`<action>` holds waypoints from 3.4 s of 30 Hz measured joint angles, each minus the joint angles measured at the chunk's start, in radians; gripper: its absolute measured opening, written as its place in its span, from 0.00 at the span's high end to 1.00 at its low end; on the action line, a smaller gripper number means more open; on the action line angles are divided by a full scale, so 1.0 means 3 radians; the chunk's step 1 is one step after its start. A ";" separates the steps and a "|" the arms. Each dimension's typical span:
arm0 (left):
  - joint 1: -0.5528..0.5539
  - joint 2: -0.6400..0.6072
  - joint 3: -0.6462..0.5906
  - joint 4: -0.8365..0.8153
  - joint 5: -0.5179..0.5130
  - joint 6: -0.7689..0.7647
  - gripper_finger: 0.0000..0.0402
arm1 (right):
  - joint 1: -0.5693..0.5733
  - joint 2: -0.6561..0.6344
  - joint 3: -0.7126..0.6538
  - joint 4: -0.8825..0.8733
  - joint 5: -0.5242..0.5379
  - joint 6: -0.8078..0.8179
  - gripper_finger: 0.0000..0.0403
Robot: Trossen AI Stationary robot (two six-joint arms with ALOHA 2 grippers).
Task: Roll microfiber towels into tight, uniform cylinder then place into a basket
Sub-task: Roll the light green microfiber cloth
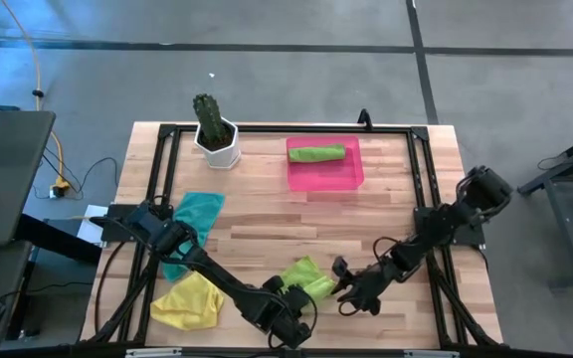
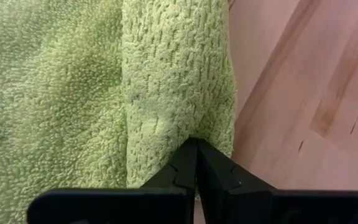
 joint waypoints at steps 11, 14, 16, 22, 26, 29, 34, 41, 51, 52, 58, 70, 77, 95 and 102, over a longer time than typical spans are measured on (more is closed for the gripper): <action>0.0000 0.0000 0.0000 -0.0001 0.0017 0.0002 1.00 | -0.0156 0.0253 0.0000 0.0241 0.0304 -0.0079 0.71; 0.0000 0.0000 0.0000 -0.0003 0.0017 0.0011 1.00 | -0.0154 0.0253 0.0000 0.0338 0.0312 -0.0262 0.71; 0.0001 0.0000 0.0000 -0.0004 0.0017 0.0011 1.00 | -0.0162 0.0253 0.0003 0.0346 0.0311 -0.0317 0.71; 0.0005 0.0000 -0.0001 -0.0005 0.0019 0.0011 1.00 | -0.0270 0.0253 0.0003 0.0315 0.0158 -0.0263 0.71; 0.0006 0.0000 -0.0001 -0.0006 0.0046 0.0011 1.00 | -0.0366 0.0253 0.0003 0.0314 -0.0058 -0.0100 0.66; 0.0006 0.0000 -0.0001 -0.0006 0.0054 0.0011 1.00 | -0.0433 0.0253 0.0003 0.0314 -0.0095 0.0042 0.59; 0.0006 0.0000 -0.0001 -0.0006 0.0055 0.0008 1.00 | -0.0513 0.0282 0.0004 0.0314 -0.0247 0.0113 0.47; 0.0006 0.0000 -0.0002 -0.0006 0.0056 0.0007 1.00 | -0.0605 0.0419 0.0006 0.0332 -0.0295 0.0117 0.44; 0.0010 0.0021 0.0171 -0.0039 0.0068 0.0261 1.00 | -0.0753 0.0440 0.0014 0.0216 -0.0360 0.0583 0.68; 0.0010 0.0030 0.0203 -0.0049 0.0068 0.0319 1.00 | -0.0768 0.0438 0.0016 0.0199 -0.0385 0.0647 0.72; 0.0014 0.0034 0.0319 -0.0322 0.0094 0.0417 1.00 | -0.0865 0.0430 0.0019 0.0116 -0.0712 0.0822 0.96; 0.0001 0.0033 0.0845 -0.1351 -0.0061 0.0500 1.00 | -0.1299 0.0446 0.0070 0.0021 -0.1829 0.1894 0.98; 0.0000 0.0027 0.0949 -0.1369 -0.0269 0.0533 1.00 | -0.1489 0.0455 0.0258 -0.0128 -0.2219 0.2484 0.97; 0.0050 0.0025 0.0927 -0.1359 -0.0743 0.0496 1.00 | -0.1662 0.0651 0.0392 -0.0354 -0.2266 0.2739 0.97; 0.0060 0.0054 0.0927 -0.1488 -0.0498 0.0217 1.00 | -0.1661 0.0709 0.0391 -0.0188 -0.2268 0.2596 0.97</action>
